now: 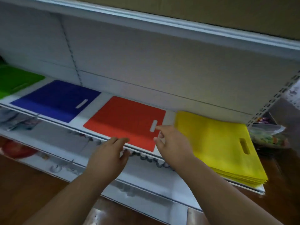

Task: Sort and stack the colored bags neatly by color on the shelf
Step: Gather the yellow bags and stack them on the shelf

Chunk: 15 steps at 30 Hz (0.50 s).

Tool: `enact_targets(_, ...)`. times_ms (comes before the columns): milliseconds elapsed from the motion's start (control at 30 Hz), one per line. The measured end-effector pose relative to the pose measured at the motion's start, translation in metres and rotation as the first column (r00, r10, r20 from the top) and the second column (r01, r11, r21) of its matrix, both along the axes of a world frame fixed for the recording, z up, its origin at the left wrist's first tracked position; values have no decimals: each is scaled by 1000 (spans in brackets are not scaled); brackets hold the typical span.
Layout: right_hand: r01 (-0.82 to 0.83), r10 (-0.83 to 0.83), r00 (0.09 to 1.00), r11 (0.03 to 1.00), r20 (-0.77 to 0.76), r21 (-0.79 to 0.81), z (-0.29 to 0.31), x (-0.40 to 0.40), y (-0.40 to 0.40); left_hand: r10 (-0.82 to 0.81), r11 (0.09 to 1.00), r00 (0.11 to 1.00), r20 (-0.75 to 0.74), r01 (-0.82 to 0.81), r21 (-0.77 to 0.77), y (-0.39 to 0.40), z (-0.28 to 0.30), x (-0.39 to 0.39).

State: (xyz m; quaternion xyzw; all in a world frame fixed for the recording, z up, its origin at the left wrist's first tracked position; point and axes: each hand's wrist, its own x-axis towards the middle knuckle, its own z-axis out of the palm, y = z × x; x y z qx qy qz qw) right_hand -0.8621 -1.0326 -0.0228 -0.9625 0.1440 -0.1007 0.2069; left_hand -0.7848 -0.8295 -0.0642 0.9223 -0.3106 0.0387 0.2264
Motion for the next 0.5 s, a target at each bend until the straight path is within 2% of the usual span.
enact_targets(267,-217,209,968,975,140,47,21,115,181,237,971,971,-27,-237,-2,207,14,57)
enact_targets(500,-354,345,924,935,166,30,31,201,272,396,914,918,-40,-398,-82,298,16,119)
